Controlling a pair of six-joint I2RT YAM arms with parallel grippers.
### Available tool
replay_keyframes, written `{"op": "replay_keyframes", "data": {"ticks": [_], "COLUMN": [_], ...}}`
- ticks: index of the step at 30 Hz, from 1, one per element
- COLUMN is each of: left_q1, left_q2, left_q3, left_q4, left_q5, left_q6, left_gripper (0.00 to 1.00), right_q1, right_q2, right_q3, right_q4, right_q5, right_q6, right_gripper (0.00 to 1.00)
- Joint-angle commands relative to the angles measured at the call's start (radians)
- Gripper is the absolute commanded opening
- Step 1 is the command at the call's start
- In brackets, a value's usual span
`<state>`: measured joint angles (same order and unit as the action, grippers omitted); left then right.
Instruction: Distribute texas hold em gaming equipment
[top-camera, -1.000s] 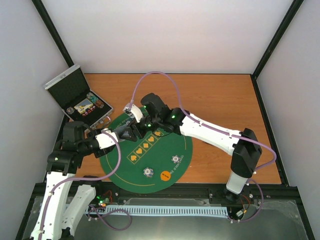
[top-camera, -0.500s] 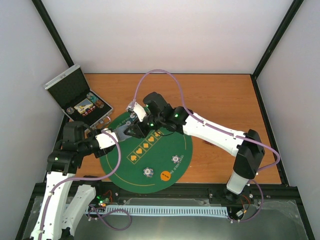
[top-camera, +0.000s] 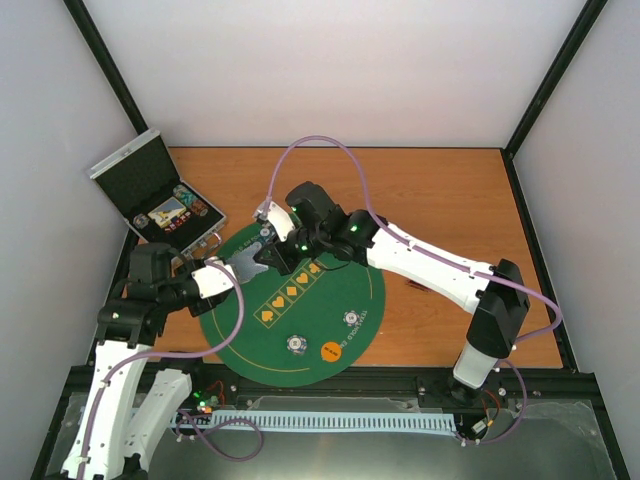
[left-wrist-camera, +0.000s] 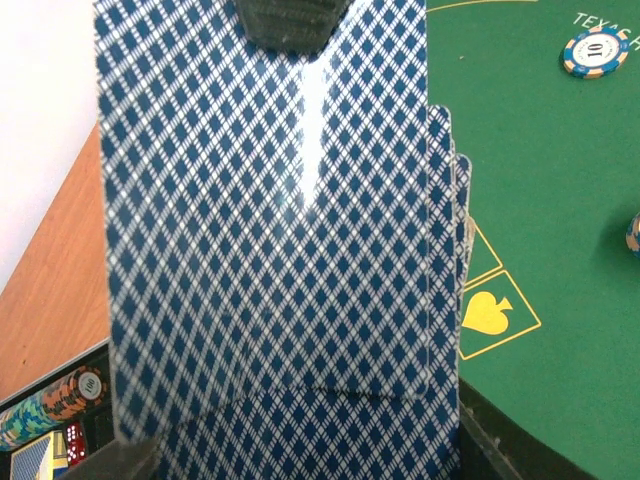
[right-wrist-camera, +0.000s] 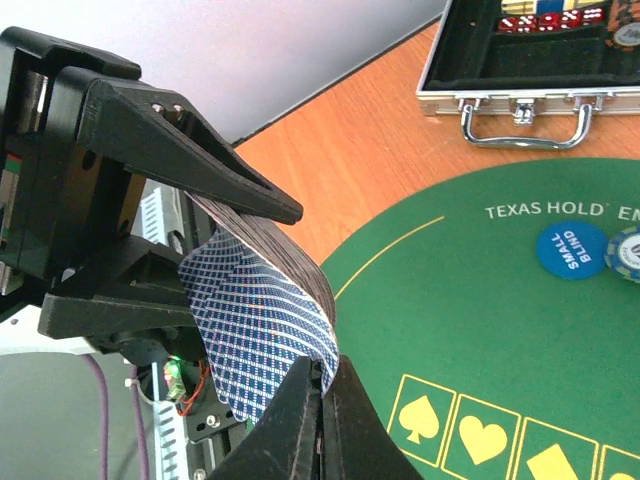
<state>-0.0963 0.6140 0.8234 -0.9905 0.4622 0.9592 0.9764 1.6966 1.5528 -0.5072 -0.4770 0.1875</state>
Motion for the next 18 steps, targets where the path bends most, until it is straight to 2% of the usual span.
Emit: {"op": "replay_keyframes", "data": {"ticks": [1, 6, 10, 18], "left_q1": [0.000, -0.001, 0.000, 0.000], "left_q2": [0.003, 0.004, 0.006, 0.009], "left_q3": [0.005, 0.010, 0.006, -0.019], "left_q4": [0.019, 0.011, 0.016, 0.058], "left_q5": [0.002, 0.002, 0.004, -0.036], "left_q6": [-0.017, -0.027, -0.052, -0.216], "left_gripper": [0.42, 0.43, 0.42, 0.42], "right_q1": [-0.005, -0.006, -0.028, -0.136], "right_q2": [-0.017, -0.028, -0.063, -0.186], "right_q3": [0.027, 0.031, 0.026, -0.068], "right_q4": [-0.044, -0.042, -0.028, 0.080], "right_q5": [0.071, 0.054, -0.044, -0.182], "right_q6": [-0.015, -0.035, -0.048, 0.019], "right_gripper": [0.03, 0.03, 0.03, 0.03]}}
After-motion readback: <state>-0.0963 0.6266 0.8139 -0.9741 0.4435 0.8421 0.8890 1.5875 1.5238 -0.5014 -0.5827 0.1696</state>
